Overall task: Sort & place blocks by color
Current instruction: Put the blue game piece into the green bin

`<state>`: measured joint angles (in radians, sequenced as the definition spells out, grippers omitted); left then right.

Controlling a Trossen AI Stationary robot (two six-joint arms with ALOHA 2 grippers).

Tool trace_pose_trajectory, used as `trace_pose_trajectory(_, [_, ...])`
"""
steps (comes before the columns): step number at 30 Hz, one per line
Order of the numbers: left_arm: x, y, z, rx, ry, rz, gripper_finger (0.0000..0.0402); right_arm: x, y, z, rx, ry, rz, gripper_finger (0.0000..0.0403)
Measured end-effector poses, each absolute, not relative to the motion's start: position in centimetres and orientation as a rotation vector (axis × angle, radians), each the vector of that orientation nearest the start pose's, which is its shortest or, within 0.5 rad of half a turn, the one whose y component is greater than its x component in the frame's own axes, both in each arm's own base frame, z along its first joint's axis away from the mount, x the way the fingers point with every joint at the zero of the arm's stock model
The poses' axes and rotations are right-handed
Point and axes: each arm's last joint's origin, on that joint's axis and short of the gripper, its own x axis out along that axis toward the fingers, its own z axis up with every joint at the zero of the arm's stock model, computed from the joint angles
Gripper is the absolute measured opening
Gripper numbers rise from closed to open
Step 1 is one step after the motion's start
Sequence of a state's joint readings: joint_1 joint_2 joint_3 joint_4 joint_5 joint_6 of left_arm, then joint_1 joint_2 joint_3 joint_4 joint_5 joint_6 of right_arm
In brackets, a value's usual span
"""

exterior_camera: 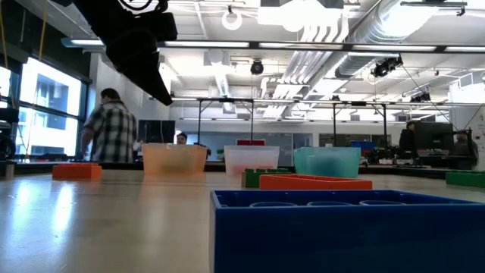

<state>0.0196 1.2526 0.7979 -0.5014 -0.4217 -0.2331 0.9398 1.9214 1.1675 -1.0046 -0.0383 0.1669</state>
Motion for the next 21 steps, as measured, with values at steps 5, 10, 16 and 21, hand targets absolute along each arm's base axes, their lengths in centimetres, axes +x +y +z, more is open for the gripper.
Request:
trace_pose_trajectory(5, [23.8, 1.7, 22.4, -0.02, 0.889, 0.513, 0.02, 18.8, 24.9, 13.5, -0.577, 1.682, 0.471, 0.0114])
trace_pose_trajectory(10, [23.8, 1.6, 22.4, -0.02, 0.888, 0.513, 0.02, 20.0, 23.4, 14.3, -0.556, 1.592, 0.241, 0.0114])
trace_pose_trajectory(16, [24.0, 1.6, 22.5, -0.013, 0.863, 0.504, 0.02, 22.4, 20.8, 16.1, -0.55, 1.407, -0.011, 0.0114])
trace_pose_trajectory(21, [24.1, 1.6, 22.5, -0.011, 0.863, 0.487, 0.02, 24.8, 17.5, 17.7, -0.541, 1.305, -0.184, 0.0114])
